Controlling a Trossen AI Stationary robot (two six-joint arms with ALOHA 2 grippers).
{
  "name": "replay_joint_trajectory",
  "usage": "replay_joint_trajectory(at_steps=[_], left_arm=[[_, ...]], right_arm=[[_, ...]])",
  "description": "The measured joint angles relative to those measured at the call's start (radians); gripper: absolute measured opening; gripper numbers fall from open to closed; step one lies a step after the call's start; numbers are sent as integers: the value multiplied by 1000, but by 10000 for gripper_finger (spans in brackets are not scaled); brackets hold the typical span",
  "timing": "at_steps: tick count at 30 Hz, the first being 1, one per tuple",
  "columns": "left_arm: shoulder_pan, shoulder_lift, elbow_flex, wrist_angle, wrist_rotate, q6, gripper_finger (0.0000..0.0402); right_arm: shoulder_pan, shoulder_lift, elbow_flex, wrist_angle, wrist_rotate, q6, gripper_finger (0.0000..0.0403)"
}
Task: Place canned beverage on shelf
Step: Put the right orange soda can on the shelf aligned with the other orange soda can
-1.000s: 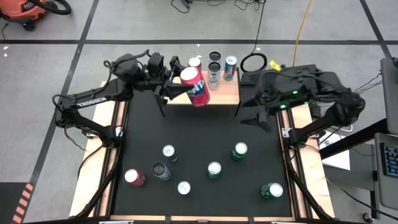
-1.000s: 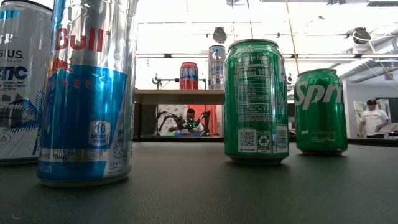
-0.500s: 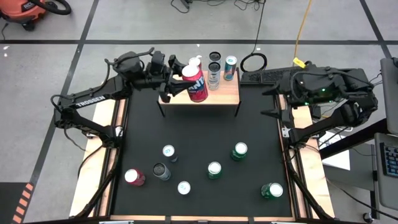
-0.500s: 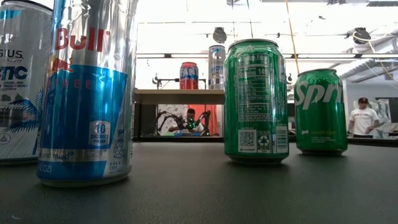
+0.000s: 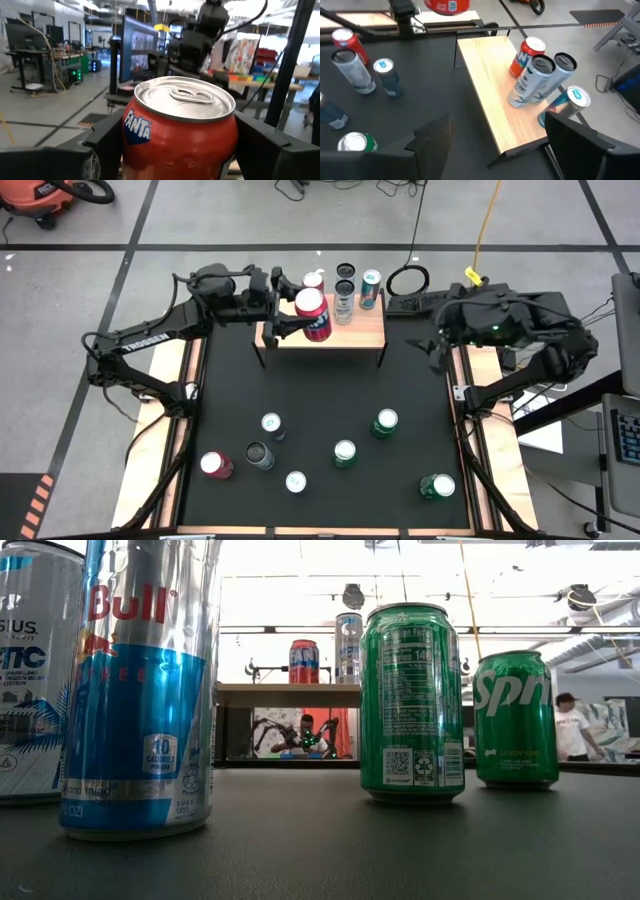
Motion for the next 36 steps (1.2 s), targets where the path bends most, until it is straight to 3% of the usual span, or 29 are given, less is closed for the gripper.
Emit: replay_joint_trajectory(at_steps=[5,12,22,29,36], left_arm=[[0,0,0,-138,0,31,290],[-32,11,-1,-331,-23,211,290],[-43,10,-1,-326,-31,226,290],[-47,10,-25,-268,-57,201,290],[-46,8,-69,-220,-80,249,290]], right_arm=[[0,34,0,-6,-3,-34,282],[0,59,0,-2,-2,-114,281],[40,60,0,-6,-10,-84,281],[88,39,0,39,-115,-102,281],[136,1,-28,72,-112,-111,281]])
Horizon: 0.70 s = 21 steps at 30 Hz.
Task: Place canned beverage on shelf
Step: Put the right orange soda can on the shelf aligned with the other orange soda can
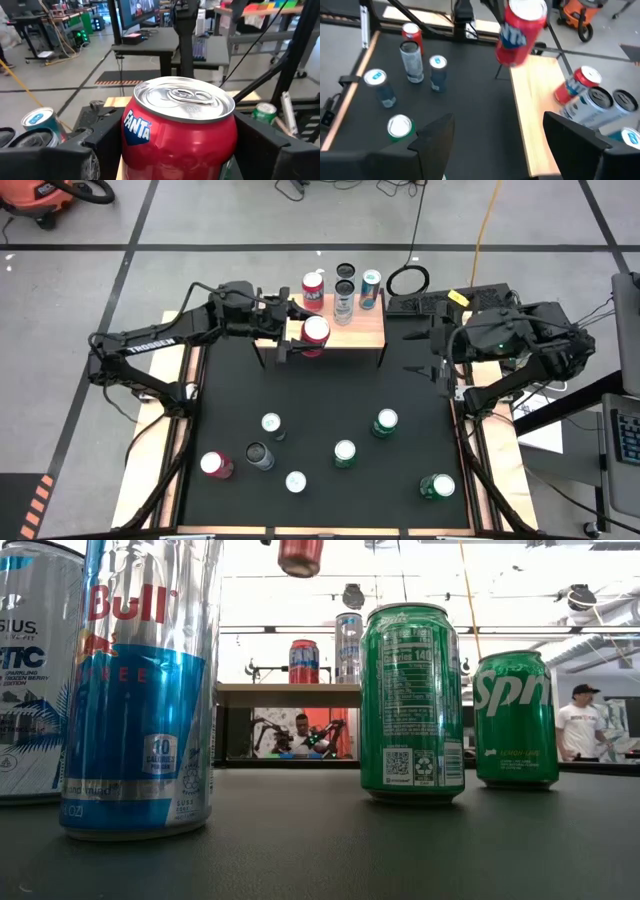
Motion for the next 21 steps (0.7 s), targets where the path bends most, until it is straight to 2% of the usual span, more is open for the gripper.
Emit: replay_joint_trajectory(at_steps=[3,7,12,19,21], left_arm=[[14,0,-55,98,0,19,290],[41,1,-148,247,12,-27,290],[43,2,-179,263,22,-55,290],[0,2,-203,274,21,-76,290],[-11,2,-210,274,-7,-77,290]], right_arm=[[20,-35,-103,112,2,0,281],[41,-109,-348,333,68,-16,281],[43,-196,-635,559,83,-25,281],[43,-279,-925,820,145,-26,281],[43,-295,-989,904,157,-39,281]])
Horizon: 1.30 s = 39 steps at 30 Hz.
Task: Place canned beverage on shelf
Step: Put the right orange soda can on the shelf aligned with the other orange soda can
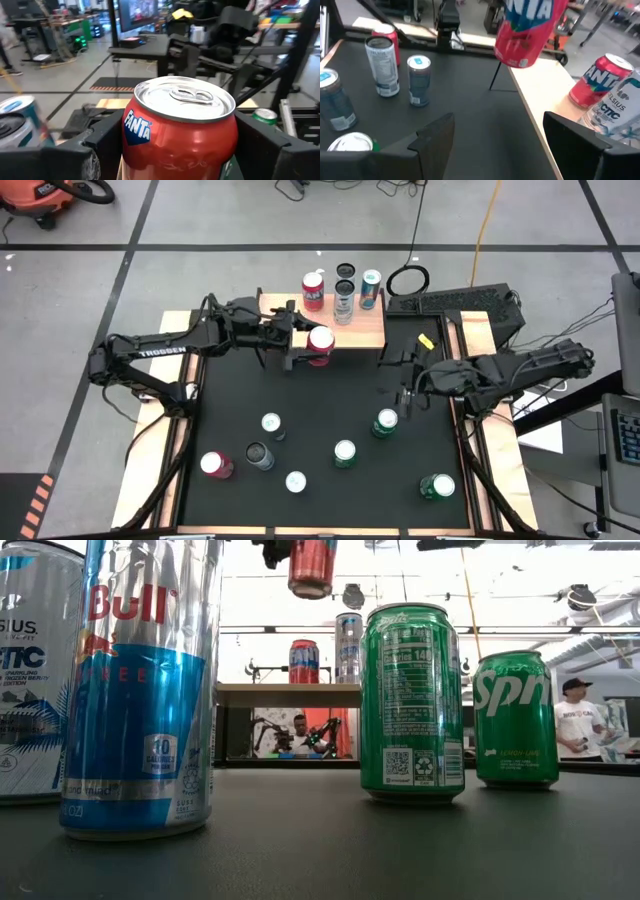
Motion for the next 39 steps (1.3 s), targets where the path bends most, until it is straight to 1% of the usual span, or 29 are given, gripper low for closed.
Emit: replay_joint_trajectory(at_steps=[3,6,8,11,13,19,22,27,33,39], left_arm=[[-9,0,-19,8,-49,15,290],[-2,-1,-59,90,-53,52,290],[21,-2,-103,164,-37,62,290],[82,1,-167,266,-21,75,290],[131,1,-182,305,23,56,290],[246,1,-204,309,190,12,290],[281,1,-202,336,247,-1,290],[308,37,-224,347,281,9,290],[310,117,-223,404,281,-3,290],[316,178,-223,438,275,-21,290]], right_arm=[[0,-19,-87,105,2,-5,281],[4,-26,-175,205,-9,-16,281],[7,-28,-226,269,-30,-26,281],[8,-26,-284,341,-81,-23,281],[8,-24,-309,370,-81,-14,281],[8,-25,-342,434,-81,-21,281],[8,-24,-355,491,-81,-49,281],[8,-24,-366,537,-81,-94,281],[8,-18,-366,544,-81,-132,281],[8,-10,-366,544,-83,-136,281]])
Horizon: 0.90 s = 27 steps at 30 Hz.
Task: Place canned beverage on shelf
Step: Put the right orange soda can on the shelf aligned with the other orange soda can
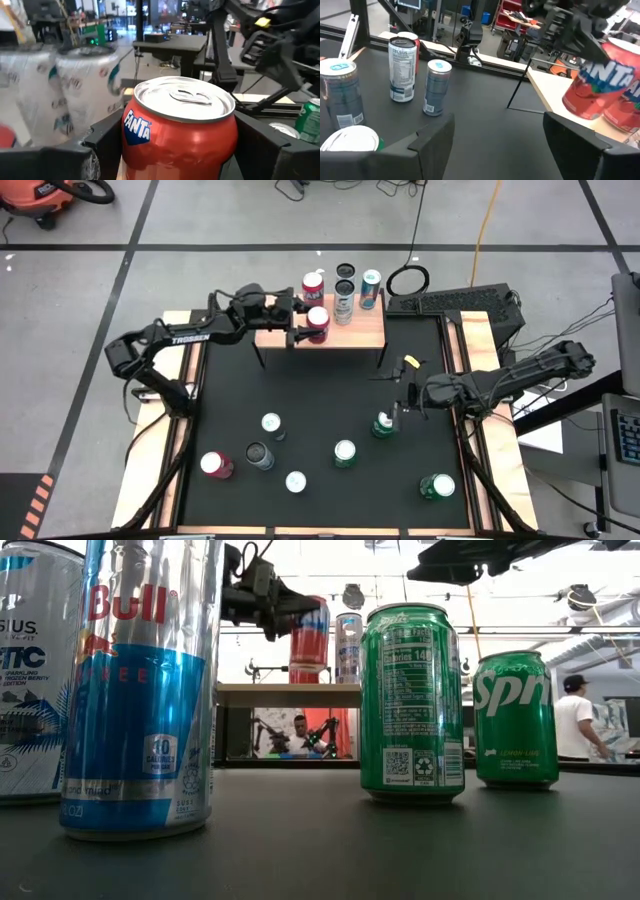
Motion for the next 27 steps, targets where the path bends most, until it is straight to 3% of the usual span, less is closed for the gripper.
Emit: replay_joint_trajectory(at_steps=[6,18,27], left_arm=[[16,28,0,39,-8,-34,290],[32,42,1,-15,-20,-19,290],[35,49,1,-8,-32,-7,290]], right_arm=[[0,1,0,-1,-62,0,281],[0,1,0,0,-74,5,281],[-10,90,1,84,-72,21,281]])
